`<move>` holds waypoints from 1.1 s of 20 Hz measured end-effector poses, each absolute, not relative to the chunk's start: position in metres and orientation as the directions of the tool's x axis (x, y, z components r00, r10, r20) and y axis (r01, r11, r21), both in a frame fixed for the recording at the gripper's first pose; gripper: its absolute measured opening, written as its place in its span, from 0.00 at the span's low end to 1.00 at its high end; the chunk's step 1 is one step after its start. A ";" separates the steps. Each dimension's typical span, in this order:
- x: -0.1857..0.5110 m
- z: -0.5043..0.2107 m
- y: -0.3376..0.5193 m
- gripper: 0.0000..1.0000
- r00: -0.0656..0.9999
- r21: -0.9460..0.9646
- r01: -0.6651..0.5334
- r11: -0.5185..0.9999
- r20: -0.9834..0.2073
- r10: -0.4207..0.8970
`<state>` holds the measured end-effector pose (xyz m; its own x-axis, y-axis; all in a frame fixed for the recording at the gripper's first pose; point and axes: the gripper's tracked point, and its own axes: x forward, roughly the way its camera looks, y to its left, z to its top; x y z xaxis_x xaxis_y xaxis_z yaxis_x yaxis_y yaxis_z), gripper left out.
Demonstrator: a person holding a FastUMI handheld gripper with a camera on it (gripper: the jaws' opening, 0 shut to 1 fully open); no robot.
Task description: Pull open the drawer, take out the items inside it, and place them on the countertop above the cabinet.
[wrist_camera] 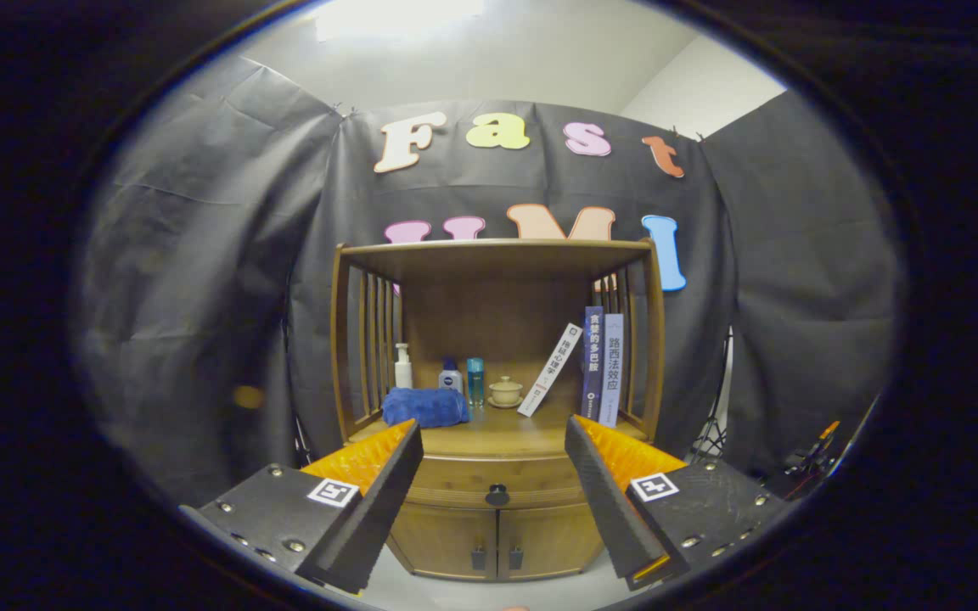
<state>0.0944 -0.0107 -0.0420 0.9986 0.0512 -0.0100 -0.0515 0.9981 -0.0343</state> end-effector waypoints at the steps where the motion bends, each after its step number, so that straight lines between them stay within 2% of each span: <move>1: 0.106 -0.050 -0.010 1.00 0.998 -0.018 -0.057 0.998 -0.014 0.057; 2: 0.121 -0.057 -0.008 1.00 0.998 0.026 -0.064 0.998 0.008 0.064; 6: 0.164 -0.137 -0.005 1.00 0.993 0.143 -0.082 0.986 -0.069 0.092; 11: 0.208 -0.230 -0.017 1.00 0.990 0.054 -0.057 0.997 -0.129 0.064; 17: 0.251 -0.282 -0.023 1.00 0.986 0.022 -0.012 1.000 -0.168 0.016; 22: 0.284 -0.324 -0.026 0.57 0.970 -0.034 -0.007 0.999 -0.242 -0.002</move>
